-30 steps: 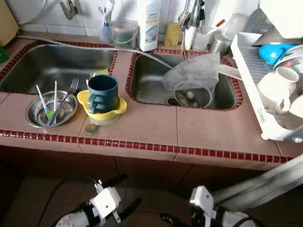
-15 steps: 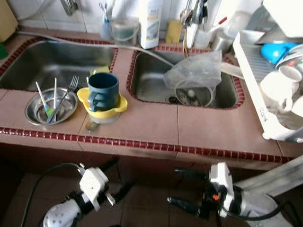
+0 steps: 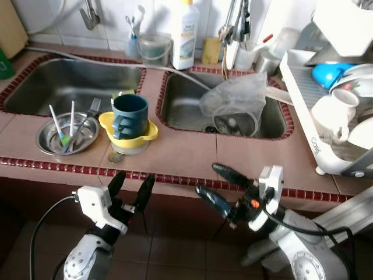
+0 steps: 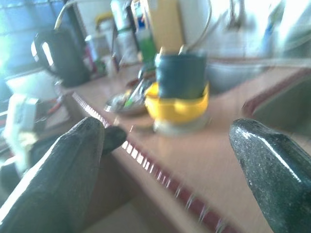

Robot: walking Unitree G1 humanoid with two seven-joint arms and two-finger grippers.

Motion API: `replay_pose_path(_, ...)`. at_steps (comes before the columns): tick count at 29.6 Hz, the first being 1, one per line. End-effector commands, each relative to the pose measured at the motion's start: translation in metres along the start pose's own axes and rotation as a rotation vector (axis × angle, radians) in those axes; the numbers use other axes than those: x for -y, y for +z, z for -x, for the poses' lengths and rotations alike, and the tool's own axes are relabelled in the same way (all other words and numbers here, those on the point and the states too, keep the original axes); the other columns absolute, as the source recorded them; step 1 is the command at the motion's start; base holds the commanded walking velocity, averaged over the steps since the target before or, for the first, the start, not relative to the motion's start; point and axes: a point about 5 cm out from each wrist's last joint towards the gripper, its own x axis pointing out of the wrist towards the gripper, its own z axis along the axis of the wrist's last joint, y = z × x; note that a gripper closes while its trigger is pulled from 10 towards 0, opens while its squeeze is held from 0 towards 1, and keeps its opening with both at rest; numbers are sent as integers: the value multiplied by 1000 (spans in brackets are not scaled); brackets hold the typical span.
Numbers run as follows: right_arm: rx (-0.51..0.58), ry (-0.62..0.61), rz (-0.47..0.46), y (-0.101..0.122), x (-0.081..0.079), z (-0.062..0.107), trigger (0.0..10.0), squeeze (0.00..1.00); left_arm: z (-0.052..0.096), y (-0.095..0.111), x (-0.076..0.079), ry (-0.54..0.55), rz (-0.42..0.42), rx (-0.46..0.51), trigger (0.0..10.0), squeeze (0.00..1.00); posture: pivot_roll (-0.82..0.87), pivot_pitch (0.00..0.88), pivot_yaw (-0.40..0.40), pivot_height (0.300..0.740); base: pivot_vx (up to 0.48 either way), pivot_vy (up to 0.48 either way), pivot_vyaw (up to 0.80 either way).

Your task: Kitchen organization

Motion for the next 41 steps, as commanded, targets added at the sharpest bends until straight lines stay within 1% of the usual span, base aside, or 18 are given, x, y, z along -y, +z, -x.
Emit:
replay_pose_path(1, 21, -51, 27, 5, 7, -2, 10000, 0, -6, 6, -2, 50, -12, 34, 10000, 0, -48, 0, -55, 740, 0, 0, 0)
replay_pose_path(6, 50, -104, 41, 7, 13, -15, 10000, 0, -25, 7, -10, 188, -71, 18, 10000, 0, -35, 0, -60, 740, 0, 0, 0)
replay_pose_path(9, 66, -188, 46, 7, 20, -22, 10000, 0, -37, 1, -12, 264, -69, -44, 10000, 0, -30, 0, -52, 740, 0, 0, 0)
replay_pose_path(11, 87, -228, 29, 8, 22, -25, 10000, 0, -40, 1, -10, 243, -36, -36, 10000, 0, -36, 0, -44, 740, 0, 0, 0)
replay_pose_path(13, 87, -245, 35, 7, 23, -26, 10000, 0, -42, 2, -9, 238, -34, -36, 10000, 0, -43, 0, -36, 740, 0, 0, 0)
replay_pose_path(15, 90, -279, 53, 7, 24, -27, 10000, 0, -46, 2, -10, 265, -29, -50, 10000, 0, -46, 0, -30, 740, 0, 0, 0)
replay_pose_path(16, 94, -309, 50, 5, 24, -28, 10000, 0, -51, 1, -13, 321, -8, -89, 10000, 0, -47, 0, -23, 740, 0, 0, 0)
replay_pose_path(18, 101, -327, 38, 4, 25, -27, 10000, 0, -54, 7, -14, 318, -70, -54, 10000, 0, -54, 0, -17, 740, 0, 0, 0)
replay_pose_path(20, 108, -346, 42, 4, 26, -26, 10000, 0, -57, 12, -13, 267, -78, -40, 10000, 0, -58, 0, -15, 740, 0, 0, 0)
replay_pose_path(22, 112, -353, 27, 4, 26, -26, 10000, 0, -60, 17, -13, 248, -78, -20, 10000, 0, -63, 0, -15, 740, 0, 0, 0)
replay_pose_path(23, 115, -362, 50, 4, 26, -25, 10000, 0, -62, 25, -13, 202, -120, 8, 10000, 0, -68, 0, -12, 740, 0, 0, 0)
replay_pose_path(26, 108, -380, 56, 3, 28, -23, 10000, 0, -65, 31, -12, 154, -113, 22, 10000, 0, -69, 0, -10, 740, 0, 0, 0)
replay_pose_path(28, 103, -387, 60, 3, 29, -22, 10000, 0, -66, 38, -9, 76, -205, 33, 10000, 0, -73, 4, -7, 740, 0, 0, 0)
replay_pose_path(29, 107, -382, 54, 3, 29, -22, 10000, 0, -66, 41, -6, 46, -226, 39, 10000, 0, -72, 6, -6, 740, 0, 0, 0)
replay_pose_path(31, 109, -387, 57, 3, 30, -22, 10000, 0, -65, 42, -4, 13, -248, 39, 10000, 0, -70, 10, -4, 740, 0, 0, 0)
replay_pose_path(32, 107, -405, 83, 4, 31, -21, 10000, 0, -66, 44, -3, -11, -278, 45, 10000, 0, -71, 11, -2, 740, 0, 0, 0)
replay_pose_path(35, 109, -413, 84, 4, 32, -21, 10000, 0, -70, 47, 1, -61, -328, 45, 10000, 0, -74, 15, 6, 740, 0, 0, 0)
replay_pose_path(41, 116, -425, 94, 6, 30, -21, 10000, 0, -79, 48, 4, -117, -351, 36, 10000, 0, -86, 27, 12, 740, 0, 0, 0)
